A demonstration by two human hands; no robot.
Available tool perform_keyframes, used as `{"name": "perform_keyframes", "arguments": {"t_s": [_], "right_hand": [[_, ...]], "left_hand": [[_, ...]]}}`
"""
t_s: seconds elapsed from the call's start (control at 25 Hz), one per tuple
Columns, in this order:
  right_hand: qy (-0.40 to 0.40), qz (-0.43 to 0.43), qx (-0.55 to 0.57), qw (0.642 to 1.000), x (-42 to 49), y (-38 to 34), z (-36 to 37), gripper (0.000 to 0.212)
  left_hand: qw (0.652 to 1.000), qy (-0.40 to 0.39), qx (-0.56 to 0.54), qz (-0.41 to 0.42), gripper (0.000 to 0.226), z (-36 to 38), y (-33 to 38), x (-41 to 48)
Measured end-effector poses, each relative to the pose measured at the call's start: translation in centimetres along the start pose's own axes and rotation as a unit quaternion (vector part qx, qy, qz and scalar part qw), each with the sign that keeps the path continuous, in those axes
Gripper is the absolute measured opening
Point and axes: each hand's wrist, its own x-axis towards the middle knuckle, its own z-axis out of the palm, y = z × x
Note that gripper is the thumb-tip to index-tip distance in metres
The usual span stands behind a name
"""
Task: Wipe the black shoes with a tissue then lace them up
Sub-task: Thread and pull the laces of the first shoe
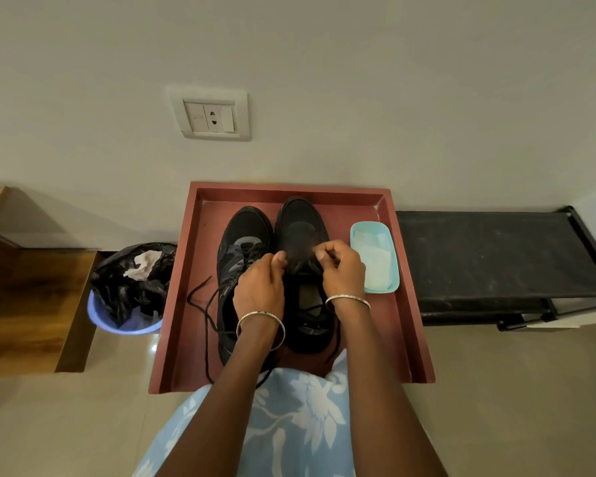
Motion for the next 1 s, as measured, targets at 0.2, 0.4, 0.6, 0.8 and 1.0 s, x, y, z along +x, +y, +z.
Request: {"name": "perform_keyframes", "arguments": {"t_s": [0.2,0.4,0.6,0.8,1.0], "right_hand": [[-0.038,-0.001,-0.002,0.999,1.1,0.5,-0.7,0.016],[-0.062,-0.019,-0.013,0.998,1.7,-0.3,-1.1,0.010],[-0.035,-0.015,-0.114,0.993,1.4,-1.3,-0.3,0.004],[-0.022,-0.031,-0.176,0.984,1.9,-1.9,0.0,0.004],[-0.041,-0.018,-0.160,0.986,1.9,-1.5,-0.2,0.004]], "left_hand": [[0.998,-0.016,-0.037,0.048,0.017,1.9,0.9,2.4],[0.993,-0.050,-0.108,-0.011,0.010,2.2,0.3,4.4],[0.991,-0.068,-0.114,-0.011,0.014,2.1,0.3,4.1],[0.989,-0.089,-0.120,0.006,0.014,2.1,0.6,5.3],[0.991,-0.108,-0.069,0.023,0.016,1.8,0.4,5.6]]}}
